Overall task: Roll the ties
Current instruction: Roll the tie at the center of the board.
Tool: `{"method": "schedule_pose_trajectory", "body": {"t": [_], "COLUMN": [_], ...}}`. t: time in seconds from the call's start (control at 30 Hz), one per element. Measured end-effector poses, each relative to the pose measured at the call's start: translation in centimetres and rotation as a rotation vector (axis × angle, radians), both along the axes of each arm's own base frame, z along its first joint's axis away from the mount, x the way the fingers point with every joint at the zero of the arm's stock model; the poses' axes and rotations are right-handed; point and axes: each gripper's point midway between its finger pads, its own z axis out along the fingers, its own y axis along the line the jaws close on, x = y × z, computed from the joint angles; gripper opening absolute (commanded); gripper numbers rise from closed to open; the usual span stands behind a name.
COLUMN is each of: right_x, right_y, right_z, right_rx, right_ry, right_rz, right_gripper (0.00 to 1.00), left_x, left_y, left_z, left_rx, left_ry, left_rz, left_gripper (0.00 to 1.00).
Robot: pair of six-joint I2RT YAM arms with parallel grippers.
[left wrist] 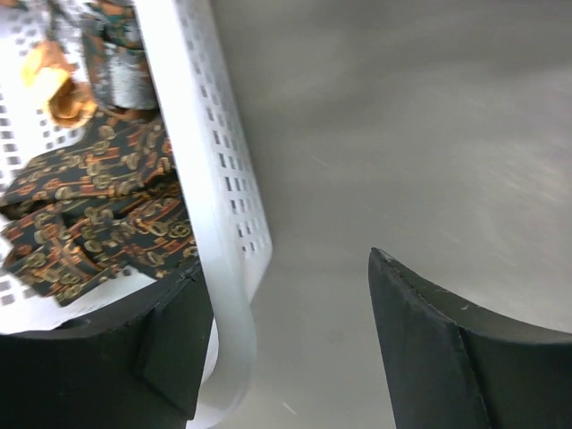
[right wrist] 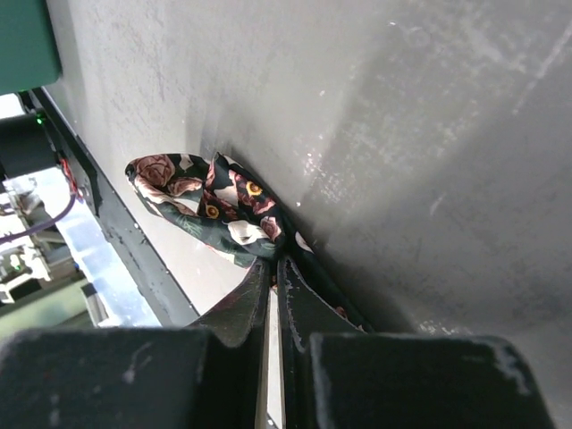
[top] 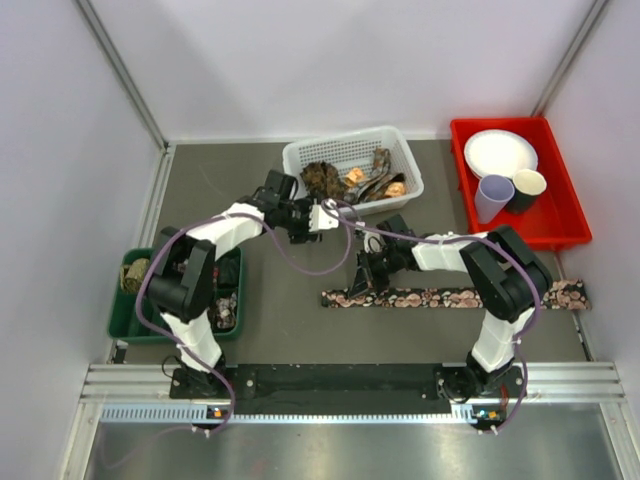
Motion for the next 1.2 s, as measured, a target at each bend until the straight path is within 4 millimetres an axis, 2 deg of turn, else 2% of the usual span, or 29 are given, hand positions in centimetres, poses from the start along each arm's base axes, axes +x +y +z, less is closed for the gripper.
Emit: {"method": "schedule_pose_trajectory", "body": {"t": [0.23,0.3,0.33,0.43,0.47,0.57,0.7,0.77,0.8,0.87,0.9,1.07,1.17,1.2], "right_x": [-0.3,-0.4,-0.4,-0.4,-0.4,-0.4,-0.4,-0.4,-0.4,-0.4,-0.4,-0.2,-0.1,-0.1], "right_y": [0.6,0.6,0.6,0.6,0.6,0.5,0.5,0.5,0.5,0.5,0.5,0.5,0.6,0.6], "right_z": [0.1,0.1,0.1,0.1,0.1,0.1,0.1,0.1,0.1,0.1,0.1,0.1,0.1,0.1], "right_rx": [0.009,0.01,0.01,0.008,0.007,0.005,0.004,0.004,0.003,0.001,0.002,0.004,0.007,0.008], "right_ry": [-0.048,-0.054,-0.054,-0.049,-0.044,-0.032,-0.026,-0.024,-0.021,-0.021,-0.021,-0.03,-0.04,-0.044], "right_rz": [0.054,0.063,0.063,0.06,0.056,0.046,0.039,0.037,0.033,0.031,0.031,0.031,0.036,0.038], "right_gripper": [0.0,0.0,0.0,0.0,0.0,0.0,0.0,0.0,0.0,0.0,0.0,0.0,0.0,0.0], "left_x": [-5.8,-6.7,-6.8,-6.5,-6.2,-4.1,-1.1,0.4,1.2,2.0,2.3,1.9,0.5,-0.1], "left_y": [3.1,3.5,3.7,3.7,3.7,3.0,2.1,1.7,1.4,1.2,1.1,0.3,0.5,0.6], "left_z": [-0.6,-0.9,-0.9,-1.2,-1.4,-0.9,-0.4,-0.3,-0.1,0.0,0.1,0.6,0.8,0.8], "left_rx": [0.051,0.052,0.052,0.043,0.037,0.005,-0.027,-0.038,-0.047,-0.056,-0.061,-0.101,-0.092,-0.084], "left_ry": [0.083,0.095,0.098,0.123,0.131,0.112,0.048,0.023,0.003,-0.019,-0.031,-0.033,-0.03,-0.025], "left_rz": [-0.015,-0.003,0.01,0.061,0.077,0.133,0.173,0.19,0.196,0.201,0.201,0.144,0.057,0.018], "left_gripper": [0.73,0.68,0.6,0.44,0.34,0.21,0.18,0.21,0.26,0.41,0.52,0.68,0.75,0.81]}}
